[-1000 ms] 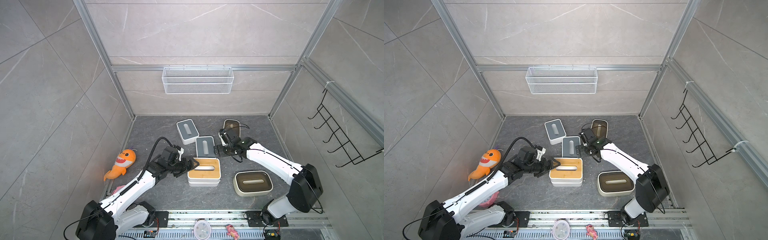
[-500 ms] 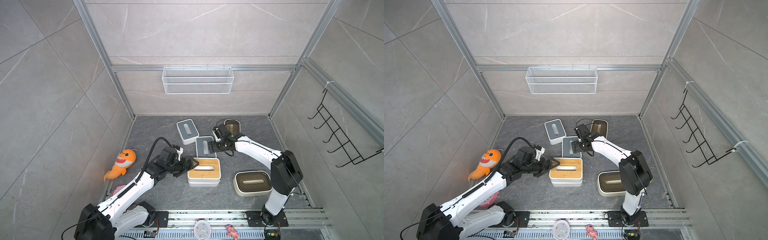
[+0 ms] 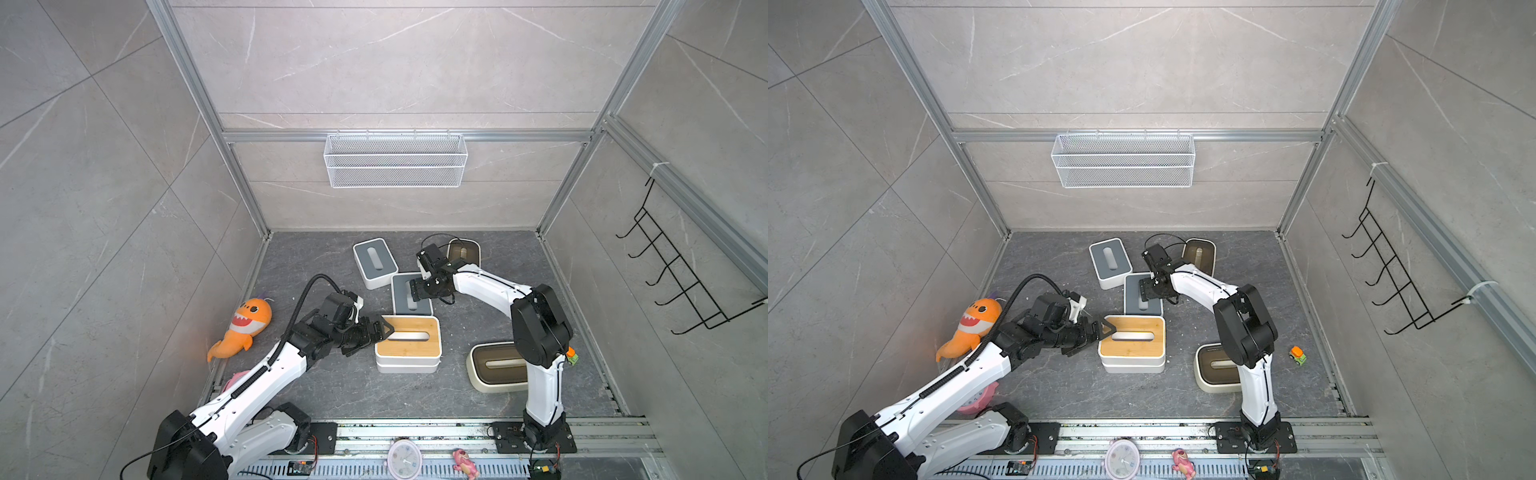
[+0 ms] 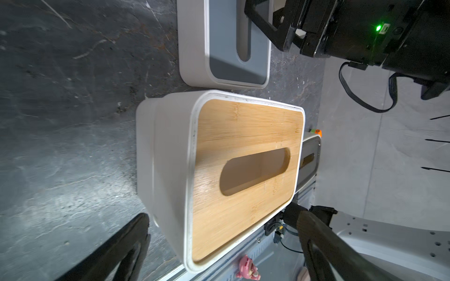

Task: Stack the tissue boxes
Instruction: Pick up the tissue box from the center of the board.

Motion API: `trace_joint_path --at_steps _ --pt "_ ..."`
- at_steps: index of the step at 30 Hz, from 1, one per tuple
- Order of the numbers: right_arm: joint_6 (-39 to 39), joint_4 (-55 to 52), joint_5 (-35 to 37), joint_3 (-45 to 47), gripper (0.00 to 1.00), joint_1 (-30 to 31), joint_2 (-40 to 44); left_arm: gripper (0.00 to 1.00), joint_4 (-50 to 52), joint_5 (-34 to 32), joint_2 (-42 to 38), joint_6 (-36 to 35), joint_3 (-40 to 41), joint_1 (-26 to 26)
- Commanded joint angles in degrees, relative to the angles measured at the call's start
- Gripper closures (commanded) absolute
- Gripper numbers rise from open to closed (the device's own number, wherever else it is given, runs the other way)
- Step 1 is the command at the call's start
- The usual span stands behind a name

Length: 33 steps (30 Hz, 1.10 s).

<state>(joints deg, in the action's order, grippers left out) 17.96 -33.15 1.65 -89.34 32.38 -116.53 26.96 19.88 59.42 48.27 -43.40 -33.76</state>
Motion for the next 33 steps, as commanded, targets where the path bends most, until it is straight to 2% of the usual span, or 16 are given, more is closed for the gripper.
trace_joint_path --at_steps 1,8,18,26,33 --pt "-1.05 -1.02 -0.2 -2.8 0.22 -0.47 -1.74 0.02 6.27 -4.4 -2.58 -4.39 -2.89 0.16" --pt "-1.31 -1.9 -0.02 -3.6 0.37 -0.56 -2.74 0.01 6.06 -3.87 -4.36 -5.96 -3.01 0.25" --pt "-2.07 -2.88 1.3 -4.01 0.51 -0.65 -3.53 0.01 7.47 -5.93 -5.68 -7.32 -3.89 0.23" --pt "-2.92 -3.21 2.58 -3.31 0.54 -0.89 -1.41 0.01 7.73 -6.17 -5.49 -6.56 -4.06 0.22" --pt "-3.34 -1.86 0.81 -0.23 0.55 -3.49 1.88 0.0 7.23 -5.57 -5.89 -6.44 -4.06 0.24"
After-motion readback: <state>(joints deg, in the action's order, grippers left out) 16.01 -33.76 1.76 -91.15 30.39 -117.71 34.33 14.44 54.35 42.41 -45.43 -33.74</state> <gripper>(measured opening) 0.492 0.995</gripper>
